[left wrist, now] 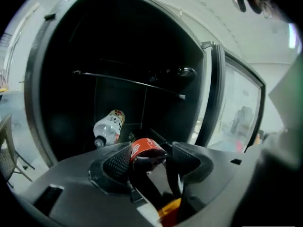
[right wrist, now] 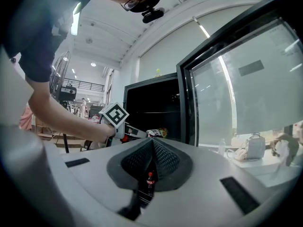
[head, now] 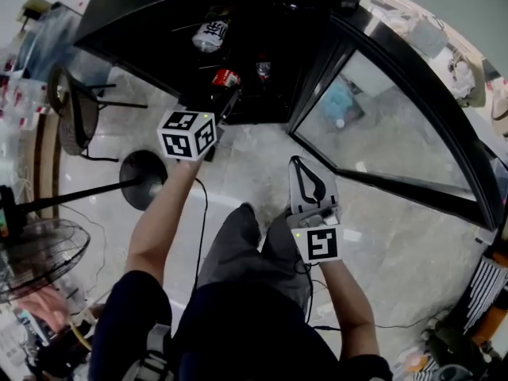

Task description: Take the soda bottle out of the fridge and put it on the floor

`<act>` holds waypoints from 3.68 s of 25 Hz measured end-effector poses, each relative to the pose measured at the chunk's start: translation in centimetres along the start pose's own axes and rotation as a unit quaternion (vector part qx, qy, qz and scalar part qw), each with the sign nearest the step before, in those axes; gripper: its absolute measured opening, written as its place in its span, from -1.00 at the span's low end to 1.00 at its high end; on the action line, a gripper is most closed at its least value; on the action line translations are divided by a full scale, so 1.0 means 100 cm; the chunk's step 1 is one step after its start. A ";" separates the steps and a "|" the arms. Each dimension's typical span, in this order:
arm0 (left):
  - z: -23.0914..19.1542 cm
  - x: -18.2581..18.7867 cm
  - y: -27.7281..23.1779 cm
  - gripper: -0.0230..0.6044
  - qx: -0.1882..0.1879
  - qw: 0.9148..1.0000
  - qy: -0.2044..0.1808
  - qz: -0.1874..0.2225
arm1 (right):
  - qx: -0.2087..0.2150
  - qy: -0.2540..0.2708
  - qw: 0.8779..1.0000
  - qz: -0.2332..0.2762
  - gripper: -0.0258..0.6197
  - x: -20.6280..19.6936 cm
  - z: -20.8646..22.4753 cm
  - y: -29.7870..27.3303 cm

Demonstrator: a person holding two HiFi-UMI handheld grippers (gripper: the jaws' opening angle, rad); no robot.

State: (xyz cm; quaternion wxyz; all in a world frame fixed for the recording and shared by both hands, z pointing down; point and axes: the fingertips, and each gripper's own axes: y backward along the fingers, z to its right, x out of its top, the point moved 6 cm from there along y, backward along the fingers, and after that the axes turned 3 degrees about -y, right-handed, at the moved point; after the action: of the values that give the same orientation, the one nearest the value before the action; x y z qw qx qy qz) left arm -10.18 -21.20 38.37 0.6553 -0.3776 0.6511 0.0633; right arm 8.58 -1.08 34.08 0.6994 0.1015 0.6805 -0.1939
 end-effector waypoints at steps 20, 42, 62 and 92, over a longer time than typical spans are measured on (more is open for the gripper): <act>0.022 -0.061 0.067 -0.02 -0.029 0.999 0.012 -0.032 | 0.014 -0.004 1.000 -0.025 -0.87 -0.020 -0.011 -0.004; -0.019 -0.230 0.035 -0.03 -0.007 0.989 0.041 -0.141 | 0.030 0.013 0.997 -0.065 -0.87 -0.081 -0.014 -0.030; -0.051 -0.402 -0.027 -0.03 -0.014 0.982 0.044 -0.186 | 0.055 0.059 0.996 -0.042 -0.87 -0.203 0.000 -0.052; -0.072 -0.597 -0.105 -0.03 -0.026 0.961 0.036 -0.274 | 0.090 0.075 0.992 -0.048 -0.87 -0.338 0.008 -0.087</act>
State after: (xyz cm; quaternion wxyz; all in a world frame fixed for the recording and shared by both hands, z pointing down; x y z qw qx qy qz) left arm -18.55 -8.41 97.44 0.6139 -0.5605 0.5437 -0.1153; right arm 5.77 -4.73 68.66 0.6245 0.1452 0.7148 -0.2792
